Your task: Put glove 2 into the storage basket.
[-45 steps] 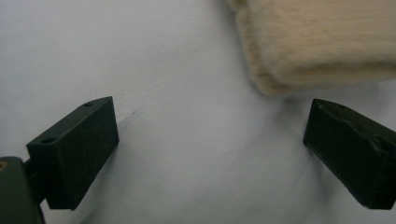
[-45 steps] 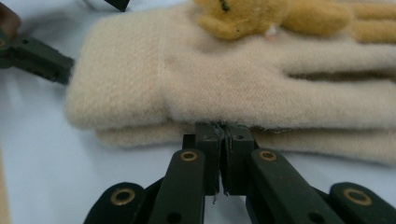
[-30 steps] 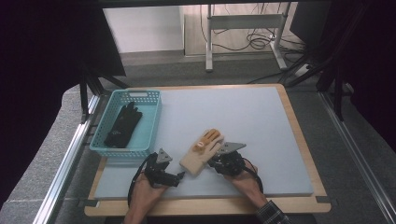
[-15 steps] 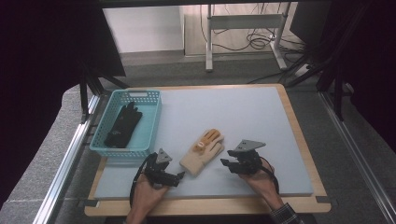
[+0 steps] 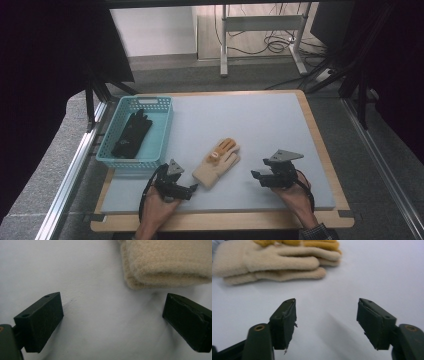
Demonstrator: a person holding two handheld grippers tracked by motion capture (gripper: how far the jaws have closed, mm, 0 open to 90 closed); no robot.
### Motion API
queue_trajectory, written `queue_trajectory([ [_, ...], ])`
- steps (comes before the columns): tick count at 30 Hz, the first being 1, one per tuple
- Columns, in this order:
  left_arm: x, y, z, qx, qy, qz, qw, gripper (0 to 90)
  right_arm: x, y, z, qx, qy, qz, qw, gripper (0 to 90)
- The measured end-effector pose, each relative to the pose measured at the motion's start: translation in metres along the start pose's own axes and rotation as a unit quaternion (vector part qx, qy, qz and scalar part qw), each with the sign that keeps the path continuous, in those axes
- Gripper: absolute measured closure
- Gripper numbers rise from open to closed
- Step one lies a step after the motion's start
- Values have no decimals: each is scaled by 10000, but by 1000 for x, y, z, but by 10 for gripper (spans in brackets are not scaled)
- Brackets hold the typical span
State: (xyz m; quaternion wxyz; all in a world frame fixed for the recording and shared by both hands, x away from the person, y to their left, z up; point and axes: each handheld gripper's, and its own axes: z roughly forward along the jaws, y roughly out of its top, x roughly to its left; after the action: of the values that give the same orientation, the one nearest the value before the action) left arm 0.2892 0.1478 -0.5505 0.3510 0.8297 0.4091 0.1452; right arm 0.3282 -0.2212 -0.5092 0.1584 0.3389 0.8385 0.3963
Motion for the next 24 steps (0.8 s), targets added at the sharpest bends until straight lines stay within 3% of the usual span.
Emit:
queue_trajectory([
  [14,0,0,0,-1,1,-5,10000,35,-23,-23,-11,191,-356,122,9991,220],
  [24,0,0,0,4,1,-3,10000,35,-28,-33,-7,348,-485,117,9982,200],
])
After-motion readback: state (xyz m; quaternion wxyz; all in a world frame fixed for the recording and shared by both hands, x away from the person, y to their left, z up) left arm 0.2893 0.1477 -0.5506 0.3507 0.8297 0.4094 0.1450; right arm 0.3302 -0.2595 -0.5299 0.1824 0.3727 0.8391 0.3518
